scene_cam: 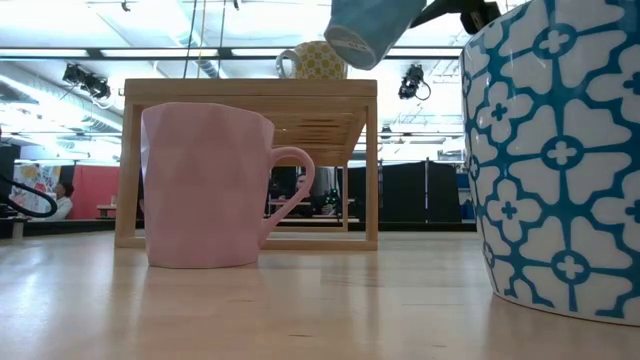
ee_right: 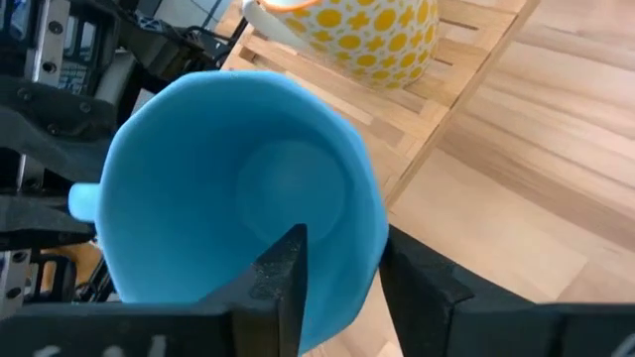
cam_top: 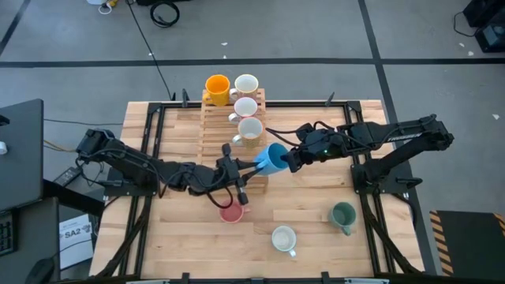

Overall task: Place coffee mugs
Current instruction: Put the blue mug on the shelf

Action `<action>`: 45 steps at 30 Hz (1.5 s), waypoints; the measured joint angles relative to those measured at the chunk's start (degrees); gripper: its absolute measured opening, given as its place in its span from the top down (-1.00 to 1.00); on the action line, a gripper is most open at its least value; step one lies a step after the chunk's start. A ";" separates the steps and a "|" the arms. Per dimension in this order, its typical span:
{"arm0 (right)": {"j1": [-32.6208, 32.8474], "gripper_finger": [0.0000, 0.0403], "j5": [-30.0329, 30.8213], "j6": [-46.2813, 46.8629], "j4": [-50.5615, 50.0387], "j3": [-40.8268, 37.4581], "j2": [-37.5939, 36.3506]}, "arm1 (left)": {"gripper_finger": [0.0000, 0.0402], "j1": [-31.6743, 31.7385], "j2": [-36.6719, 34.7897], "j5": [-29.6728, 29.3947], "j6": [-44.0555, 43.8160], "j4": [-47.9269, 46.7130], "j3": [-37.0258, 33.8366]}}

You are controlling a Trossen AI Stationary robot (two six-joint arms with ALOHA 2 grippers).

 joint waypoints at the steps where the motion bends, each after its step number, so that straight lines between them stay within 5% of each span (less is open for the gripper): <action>1: 0.02 0.34 -0.05 -0.40 -0.01 0.00 0.00 | 0.71 -0.11 0.00 -0.12 0.00 -0.04 0.00; 21: 0.03 0.34 -3.48 -2.97 -0.12 0.04 -0.02 | 0.70 -3.02 -0.67 -6.77 -0.04 -3.28 -0.02; 45: -0.02 0.34 -4.52 -4.06 -0.25 0.04 -0.03 | 0.70 -5.31 -16.53 -7.70 -0.25 -14.39 -0.04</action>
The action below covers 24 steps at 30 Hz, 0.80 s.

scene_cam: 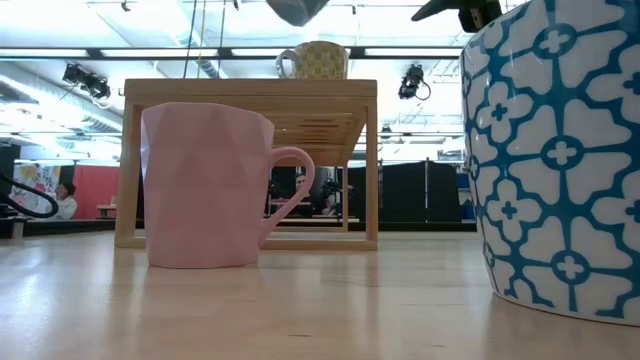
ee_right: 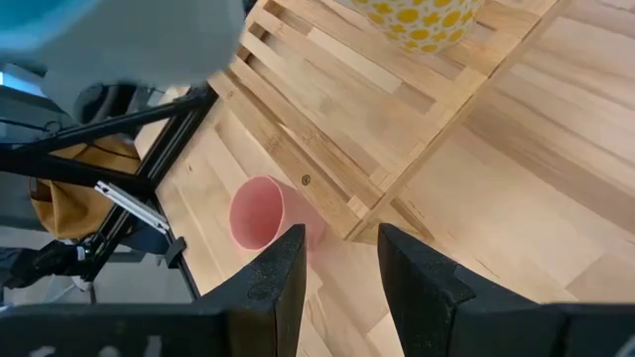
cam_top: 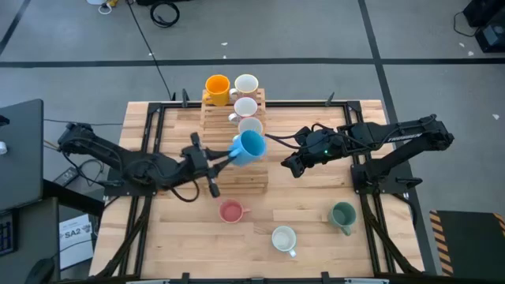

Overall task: Place coffee mugs
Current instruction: Put the blue mug on the shelf

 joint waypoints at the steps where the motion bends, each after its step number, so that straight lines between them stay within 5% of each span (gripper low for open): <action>1: 0.00 0.34 0.00 0.00 0.02 0.00 0.00 | 0.70 -0.04 -0.98 -0.60 0.07 -0.71 0.00; 10: 0.00 0.33 -0.04 0.01 0.01 0.00 0.01 | 0.70 0.02 -11.51 -6.00 1.58 -10.54 0.02; 24: 0.00 0.33 0.14 0.00 0.18 -0.02 0.01 | 0.70 2.93 -21.92 -6.47 -6.29 -29.46 0.04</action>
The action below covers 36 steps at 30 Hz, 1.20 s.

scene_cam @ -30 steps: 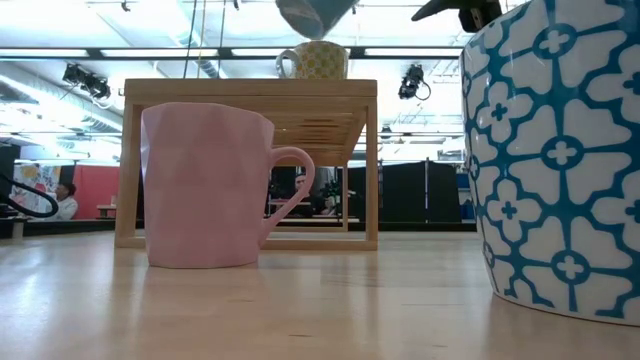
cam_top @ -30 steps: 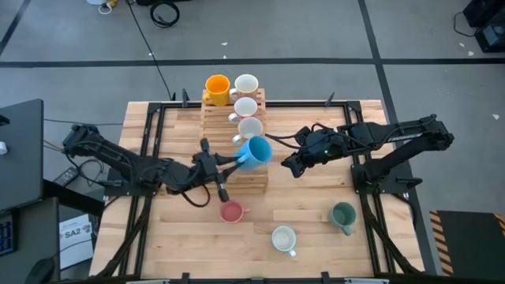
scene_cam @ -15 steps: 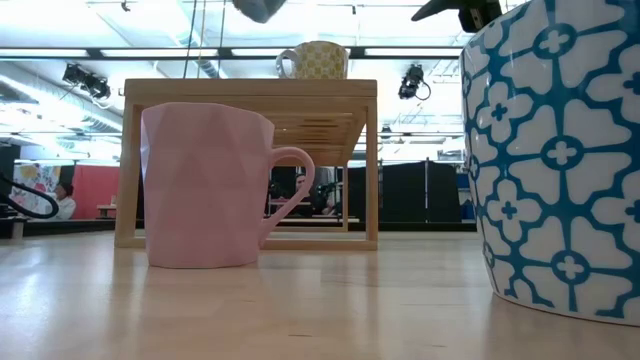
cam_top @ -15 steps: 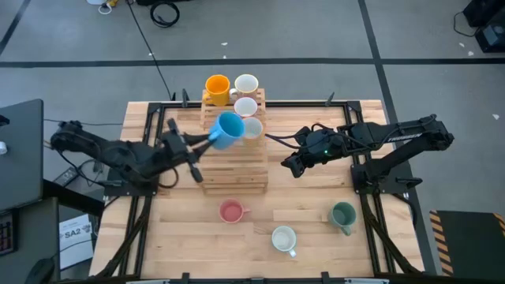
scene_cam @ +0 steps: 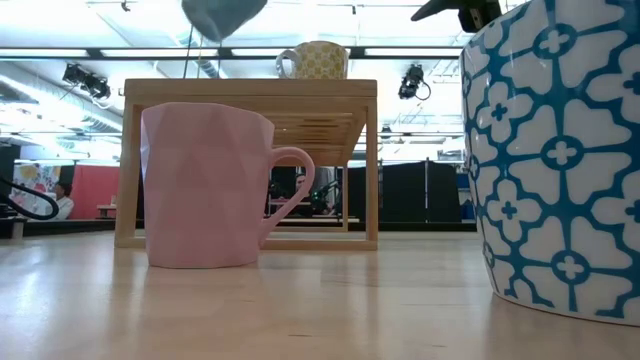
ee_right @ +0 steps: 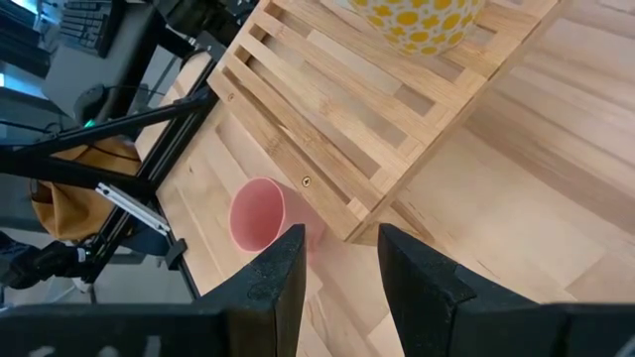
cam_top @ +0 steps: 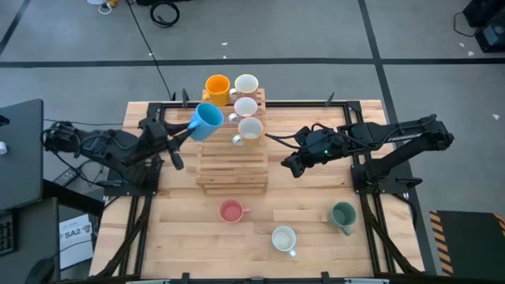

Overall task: Place coffee mugs
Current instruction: Put the blue mug on the shelf

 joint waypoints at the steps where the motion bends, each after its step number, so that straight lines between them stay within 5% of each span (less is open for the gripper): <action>1: 0.00 0.33 0.05 0.00 0.02 0.00 0.00 | 0.70 0.31 0.00 0.11 -0.18 -0.77 0.00; 7: 0.00 0.33 0.17 -1.46 0.22 0.00 0.00 | 0.70 2.30 -0.64 0.38 -0.25 -0.98 -2.19; 14: 0.00 0.33 0.21 -1.49 0.23 0.00 0.00 | 0.70 5.05 -7.08 1.34 -0.09 7.36 -13.62; 23: -0.02 0.33 0.89 -1.49 0.72 -0.02 0.00 | 0.70 12.70 -15.89 16.78 8.79 26.10 -27.66; 36: -0.02 0.33 0.98 -2.97 1.07 -0.02 0.02 | 0.70 28.67 -17.66 34.41 10.39 41.23 -38.27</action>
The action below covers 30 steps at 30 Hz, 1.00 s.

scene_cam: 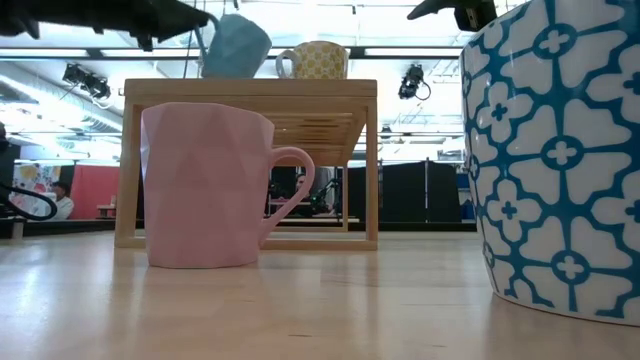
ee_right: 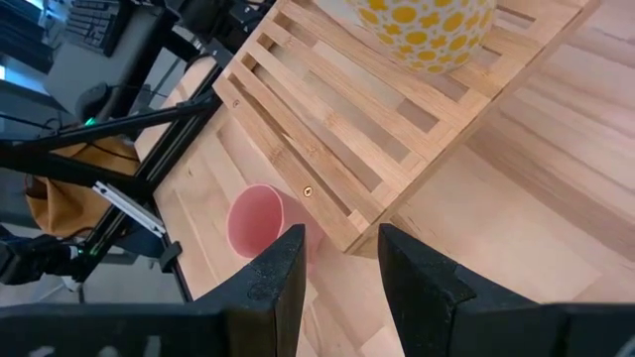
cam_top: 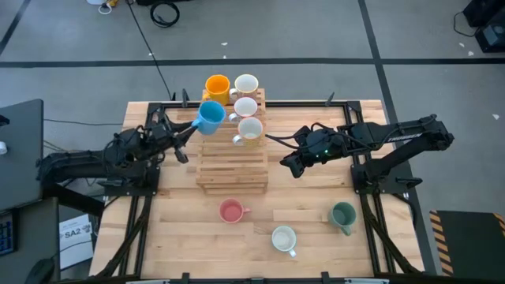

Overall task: Place coffee mugs
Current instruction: Put the blue mug on the shelf

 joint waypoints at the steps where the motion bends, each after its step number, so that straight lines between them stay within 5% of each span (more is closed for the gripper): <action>1: 0.00 0.33 0.00 0.00 0.00 0.00 0.00 | 0.70 1.26 0.03 0.92 0.00 1.31 -0.62; 18: 0.00 0.33 0.96 -0.02 0.00 0.00 0.00 | 0.69 20.95 0.65 24.10 -10.77 17.79 -11.45; 30: -0.02 0.33 1.01 -0.02 0.02 0.00 0.00 | 0.69 23.62 0.65 27.17 -14.01 24.44 -18.11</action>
